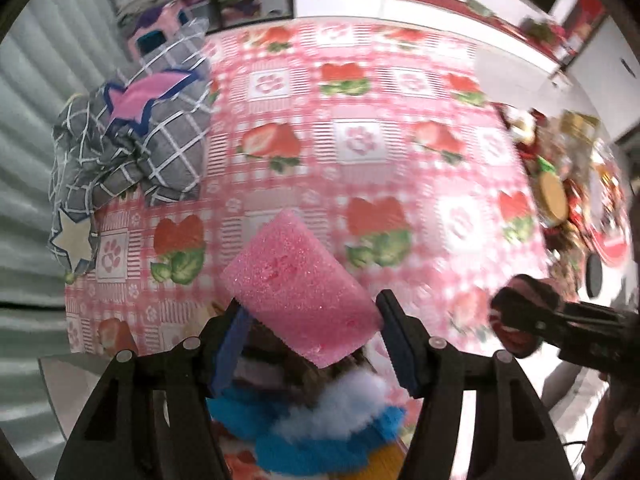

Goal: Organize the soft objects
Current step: 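Carry the pink sponge and sock over the white box with both tools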

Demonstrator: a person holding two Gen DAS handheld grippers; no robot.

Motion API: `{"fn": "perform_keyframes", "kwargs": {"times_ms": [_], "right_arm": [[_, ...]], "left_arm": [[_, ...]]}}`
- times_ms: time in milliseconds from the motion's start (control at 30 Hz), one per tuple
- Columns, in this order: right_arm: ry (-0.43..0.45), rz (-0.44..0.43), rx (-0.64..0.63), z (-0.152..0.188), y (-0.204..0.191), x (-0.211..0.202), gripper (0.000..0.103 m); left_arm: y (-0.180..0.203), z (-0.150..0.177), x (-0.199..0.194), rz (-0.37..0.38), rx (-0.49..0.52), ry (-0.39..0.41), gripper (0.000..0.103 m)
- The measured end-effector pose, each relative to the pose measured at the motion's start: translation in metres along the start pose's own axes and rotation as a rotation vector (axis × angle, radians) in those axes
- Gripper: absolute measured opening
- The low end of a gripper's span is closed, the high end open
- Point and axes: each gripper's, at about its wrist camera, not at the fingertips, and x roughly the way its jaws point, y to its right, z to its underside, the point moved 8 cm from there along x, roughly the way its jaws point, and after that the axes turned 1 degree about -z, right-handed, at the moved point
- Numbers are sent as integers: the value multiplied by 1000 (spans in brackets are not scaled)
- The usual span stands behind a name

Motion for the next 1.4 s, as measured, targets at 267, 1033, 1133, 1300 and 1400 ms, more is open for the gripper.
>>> {"fn": "perform_keyframes", "kwargs": {"times_ms": [267, 1033, 1133, 1300, 1400], "right_arm": [[-23, -3, 48, 57, 19, -13, 48], [20, 137, 122, 247, 21, -42, 48], [-7, 134, 92, 268, 2, -29, 48], [-62, 115, -6, 295, -41, -3, 48], [-89, 105, -76, 305, -68, 8, 48]], "left_arm": [[73, 52, -47, 48, 225, 41, 67], [110, 244, -117, 189, 666, 46, 67], [78, 252, -119, 165, 603, 42, 67], [24, 259, -122, 129, 474, 34, 67], [-9, 257, -124, 125, 364, 37, 67]]}}
